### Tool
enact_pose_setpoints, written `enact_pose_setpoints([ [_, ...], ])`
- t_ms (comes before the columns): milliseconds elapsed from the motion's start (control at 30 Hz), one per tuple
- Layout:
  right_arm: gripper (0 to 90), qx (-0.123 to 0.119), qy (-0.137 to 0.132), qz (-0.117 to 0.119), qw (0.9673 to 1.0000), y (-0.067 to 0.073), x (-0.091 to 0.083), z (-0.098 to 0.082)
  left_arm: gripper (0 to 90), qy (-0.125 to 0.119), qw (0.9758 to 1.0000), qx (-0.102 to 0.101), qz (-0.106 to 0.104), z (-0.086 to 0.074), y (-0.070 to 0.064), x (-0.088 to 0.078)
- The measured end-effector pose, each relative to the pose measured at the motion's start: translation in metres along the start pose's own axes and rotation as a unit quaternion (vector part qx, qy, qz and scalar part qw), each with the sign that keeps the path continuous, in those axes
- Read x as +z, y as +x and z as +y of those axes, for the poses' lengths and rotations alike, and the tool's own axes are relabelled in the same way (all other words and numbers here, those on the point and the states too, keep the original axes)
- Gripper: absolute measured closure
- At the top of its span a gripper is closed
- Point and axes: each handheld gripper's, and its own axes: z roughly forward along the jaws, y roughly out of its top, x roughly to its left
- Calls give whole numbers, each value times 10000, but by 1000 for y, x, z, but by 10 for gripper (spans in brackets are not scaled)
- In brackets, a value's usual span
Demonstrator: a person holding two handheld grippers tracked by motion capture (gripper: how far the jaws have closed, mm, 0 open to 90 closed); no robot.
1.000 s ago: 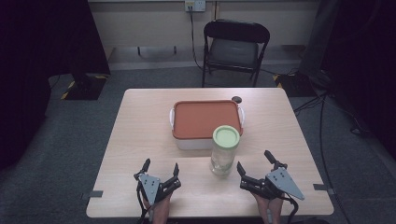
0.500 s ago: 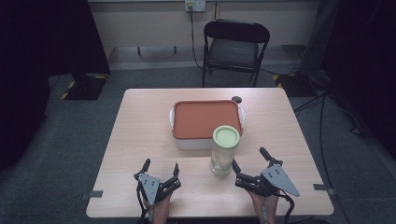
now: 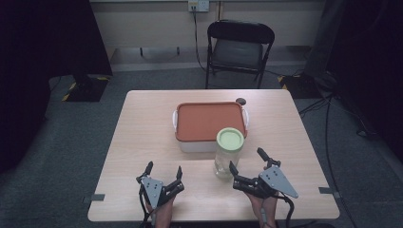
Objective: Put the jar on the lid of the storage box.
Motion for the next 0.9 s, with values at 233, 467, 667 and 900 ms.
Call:
enact_pose_setpoints([
  [233, 0, 18, -17, 52, 10000, 6, 5, 1, 18, 1, 10000, 0, -19, 0, 0, 0],
  [467, 0, 22, -6, 80, 10000, 12, 11, 3, 18, 2, 10000, 0, -18, 0, 0, 0],
  [667, 0, 30, 0, 57, 10000, 15, 15, 3, 18, -1, 10000, -1, -10, 0, 0, 0],
  [900, 0, 77, 59, 12, 10000, 16, 21, 2, 18, 0, 10000, -1, -11, 0, 0, 0],
])
